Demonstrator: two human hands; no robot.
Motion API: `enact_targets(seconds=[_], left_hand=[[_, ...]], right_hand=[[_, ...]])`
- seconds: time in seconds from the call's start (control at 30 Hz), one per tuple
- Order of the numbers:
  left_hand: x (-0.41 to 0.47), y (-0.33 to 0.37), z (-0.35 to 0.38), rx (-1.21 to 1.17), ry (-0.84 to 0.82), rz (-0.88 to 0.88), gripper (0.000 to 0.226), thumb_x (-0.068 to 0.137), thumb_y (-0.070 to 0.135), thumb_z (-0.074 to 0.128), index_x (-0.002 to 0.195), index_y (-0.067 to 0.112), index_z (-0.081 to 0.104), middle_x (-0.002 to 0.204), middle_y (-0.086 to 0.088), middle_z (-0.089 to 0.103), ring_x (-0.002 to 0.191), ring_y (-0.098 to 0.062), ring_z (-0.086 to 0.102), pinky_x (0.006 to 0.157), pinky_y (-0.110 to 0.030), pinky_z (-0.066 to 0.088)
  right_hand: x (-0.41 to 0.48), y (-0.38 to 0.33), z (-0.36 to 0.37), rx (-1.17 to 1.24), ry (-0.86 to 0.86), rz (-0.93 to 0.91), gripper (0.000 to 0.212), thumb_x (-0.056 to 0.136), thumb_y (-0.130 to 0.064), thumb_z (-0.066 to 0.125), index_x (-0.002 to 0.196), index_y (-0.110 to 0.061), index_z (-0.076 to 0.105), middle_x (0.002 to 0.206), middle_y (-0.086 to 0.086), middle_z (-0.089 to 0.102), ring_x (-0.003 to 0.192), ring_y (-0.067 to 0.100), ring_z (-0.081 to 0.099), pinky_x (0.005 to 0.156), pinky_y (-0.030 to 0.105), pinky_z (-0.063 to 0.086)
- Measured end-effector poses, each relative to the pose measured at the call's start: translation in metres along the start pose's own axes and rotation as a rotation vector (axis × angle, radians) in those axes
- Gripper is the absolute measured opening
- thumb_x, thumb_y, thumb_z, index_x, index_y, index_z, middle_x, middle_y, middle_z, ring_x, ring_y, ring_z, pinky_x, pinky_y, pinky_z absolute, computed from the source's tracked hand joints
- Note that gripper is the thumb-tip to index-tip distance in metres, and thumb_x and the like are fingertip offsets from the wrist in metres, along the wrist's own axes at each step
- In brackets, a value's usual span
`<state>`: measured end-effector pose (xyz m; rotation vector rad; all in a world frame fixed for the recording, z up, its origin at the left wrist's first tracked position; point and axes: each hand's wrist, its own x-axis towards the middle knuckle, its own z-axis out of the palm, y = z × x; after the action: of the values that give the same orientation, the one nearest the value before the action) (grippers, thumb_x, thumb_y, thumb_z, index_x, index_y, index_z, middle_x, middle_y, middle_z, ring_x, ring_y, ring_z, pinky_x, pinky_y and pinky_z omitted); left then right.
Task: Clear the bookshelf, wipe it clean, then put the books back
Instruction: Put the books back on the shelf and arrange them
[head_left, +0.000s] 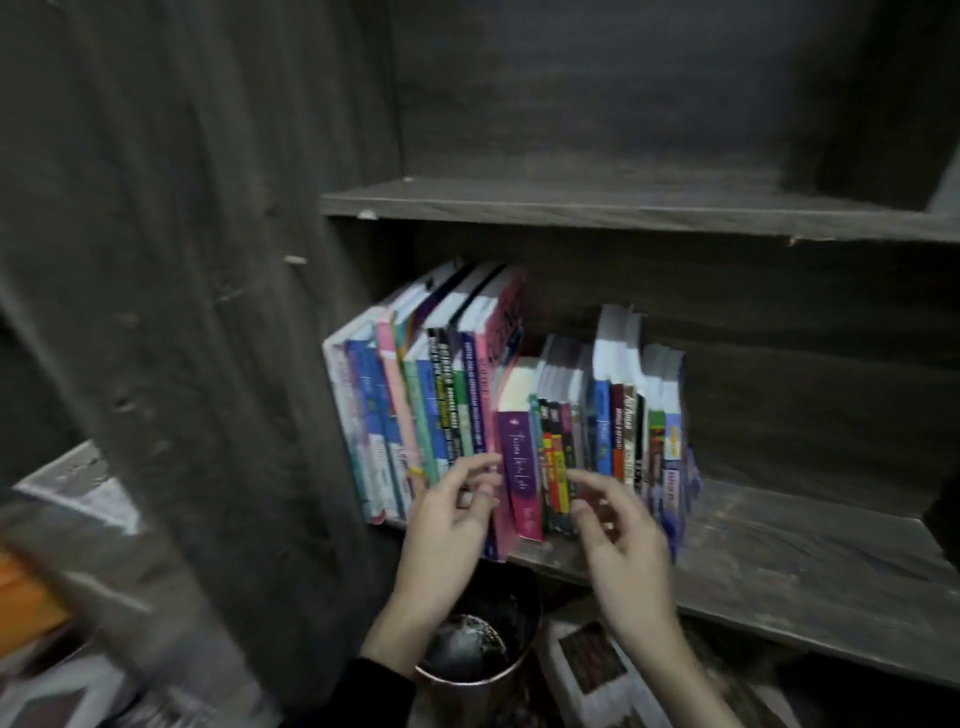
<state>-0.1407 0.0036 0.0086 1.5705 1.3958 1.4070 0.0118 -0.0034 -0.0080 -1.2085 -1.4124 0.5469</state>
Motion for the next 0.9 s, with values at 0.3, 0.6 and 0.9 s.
enact_targets(seconds=[0.3, 0.6, 0.9], left_hand=[[0.028, 0.0, -0.076, 0.4, 0.316, 0.201, 0.036, 0.091, 0.0, 0.052, 0.122, 0.015, 0.061, 0.115, 0.001, 0.06, 0.107, -0.02, 0.056, 0.095, -0.038, 0.045], [0.069, 0.012, -0.094, 0.711, 0.294, 0.258, 0.055, 0.094, 0.001, 0.045, 0.147, 0.003, 0.031, 0.152, -0.011, 0.031, 0.139, -0.02, 0.023, 0.114, -0.021, 0.015], [0.07, 0.024, -0.085, 0.581, 0.291, 0.359, 0.069, 0.088, -0.003, 0.045, 0.151, 0.017, 0.023, 0.155, 0.002, 0.028, 0.131, -0.01, 0.018, 0.106, -0.02, 0.018]], right_hand=[[0.031, -0.061, 0.08, -0.26, 0.064, -0.314, 0.038, 0.082, -0.014, 0.05, 0.118, -0.019, 0.063, 0.114, 0.003, 0.052, 0.112, 0.013, 0.041, 0.094, 0.024, 0.032], [0.078, -0.069, 0.098, -0.562, -0.042, -0.47, 0.069, 0.088, -0.023, 0.061, 0.148, -0.016, 0.028, 0.155, 0.009, 0.023, 0.147, 0.024, 0.007, 0.117, 0.052, 0.019], [0.08, -0.067, 0.093, -0.515, -0.048, -0.523, 0.083, 0.082, -0.015, 0.062, 0.15, -0.019, 0.013, 0.151, 0.008, 0.029, 0.146, 0.026, 0.016, 0.118, 0.045, 0.021]])
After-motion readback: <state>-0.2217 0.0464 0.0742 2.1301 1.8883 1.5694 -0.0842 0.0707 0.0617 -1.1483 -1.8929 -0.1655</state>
